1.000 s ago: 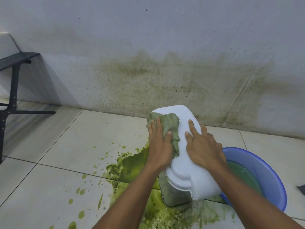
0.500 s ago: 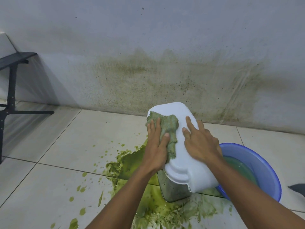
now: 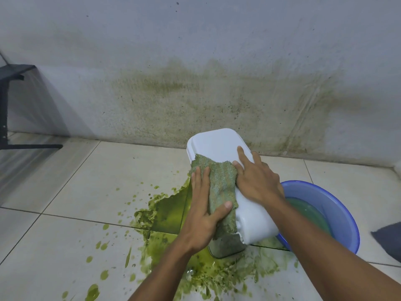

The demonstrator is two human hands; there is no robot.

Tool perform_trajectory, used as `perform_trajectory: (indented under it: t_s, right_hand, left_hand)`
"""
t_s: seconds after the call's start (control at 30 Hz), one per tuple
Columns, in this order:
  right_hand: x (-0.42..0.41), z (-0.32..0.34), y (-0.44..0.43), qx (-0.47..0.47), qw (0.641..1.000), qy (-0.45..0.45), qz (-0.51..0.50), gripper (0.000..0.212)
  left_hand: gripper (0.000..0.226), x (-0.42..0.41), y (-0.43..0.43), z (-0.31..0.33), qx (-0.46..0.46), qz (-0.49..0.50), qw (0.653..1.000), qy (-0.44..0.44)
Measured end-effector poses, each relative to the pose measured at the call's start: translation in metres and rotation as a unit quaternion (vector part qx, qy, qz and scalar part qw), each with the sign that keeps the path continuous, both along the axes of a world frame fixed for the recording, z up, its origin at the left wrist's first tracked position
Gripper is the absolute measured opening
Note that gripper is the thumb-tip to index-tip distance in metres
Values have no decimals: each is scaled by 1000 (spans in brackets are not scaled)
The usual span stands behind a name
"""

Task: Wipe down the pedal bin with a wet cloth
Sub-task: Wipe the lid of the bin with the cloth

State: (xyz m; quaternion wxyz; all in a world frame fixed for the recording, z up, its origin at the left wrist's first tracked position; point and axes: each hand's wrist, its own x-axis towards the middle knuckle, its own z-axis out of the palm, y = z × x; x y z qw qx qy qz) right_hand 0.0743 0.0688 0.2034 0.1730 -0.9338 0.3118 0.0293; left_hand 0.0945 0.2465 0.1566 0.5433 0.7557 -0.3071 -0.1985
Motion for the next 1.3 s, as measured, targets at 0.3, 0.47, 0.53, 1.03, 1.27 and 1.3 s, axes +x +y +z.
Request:
perform_trajectory:
  t_s: [0.3,0.47,0.53,1.03,1.27,1.3]
  right_hand:
    - [-16,1,-20,31,996,10,87,53]
    - [-16,0,-12,-5,997,-3,80,53]
    - [-17,2,-11,-8,997,0,81,53]
    - [-18,2,-8,-12,997,5,81,53]
    - [-17,0,-7,-13,997,6,80,53]
    - [-17,0,-8,-12,997,6,79,53]
  left_hand:
    - [126,11,12,10,64,-60,995,-36]
    - [132,7,6,10,61,-39,996,-47]
    - [131,13,11,11,65,-43,996,-44]
    - [120,35,21,8,0,-44,999,19]
    - [101,89,16,12,-37,-14,996,76]
    - [102,89,15,11,-36,-20,996,80]
